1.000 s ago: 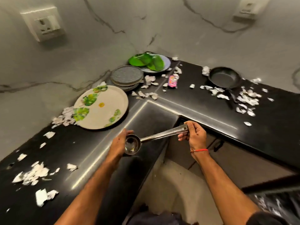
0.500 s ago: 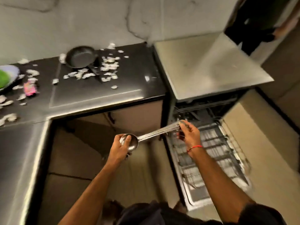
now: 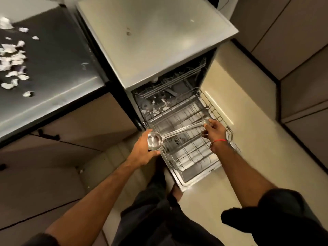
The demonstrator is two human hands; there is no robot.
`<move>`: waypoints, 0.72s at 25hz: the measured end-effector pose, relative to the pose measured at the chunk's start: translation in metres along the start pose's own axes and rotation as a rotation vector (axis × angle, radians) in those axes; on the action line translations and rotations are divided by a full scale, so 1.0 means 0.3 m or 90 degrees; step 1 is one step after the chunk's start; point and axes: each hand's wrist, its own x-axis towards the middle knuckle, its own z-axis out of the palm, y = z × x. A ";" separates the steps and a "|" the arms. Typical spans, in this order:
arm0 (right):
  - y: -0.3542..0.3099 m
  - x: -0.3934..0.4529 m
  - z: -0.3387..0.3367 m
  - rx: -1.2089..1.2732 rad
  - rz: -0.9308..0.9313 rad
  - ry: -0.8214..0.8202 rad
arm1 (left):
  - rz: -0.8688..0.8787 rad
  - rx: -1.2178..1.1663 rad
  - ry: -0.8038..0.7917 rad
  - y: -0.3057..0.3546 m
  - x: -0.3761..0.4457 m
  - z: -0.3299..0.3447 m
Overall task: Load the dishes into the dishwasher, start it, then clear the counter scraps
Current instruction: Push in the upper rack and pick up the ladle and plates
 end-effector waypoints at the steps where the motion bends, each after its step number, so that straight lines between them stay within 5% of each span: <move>1: 0.013 0.045 -0.010 -0.010 0.011 0.012 | -0.001 0.025 -0.015 -0.007 0.057 0.024; 10: 0.387 0.690 0.007 -0.289 0.080 0.007 | -0.127 0.169 -0.068 -0.238 0.719 0.423; 18: 0.962 1.279 0.195 -0.326 0.152 -0.003 | -0.211 0.310 -0.082 -0.669 1.285 0.912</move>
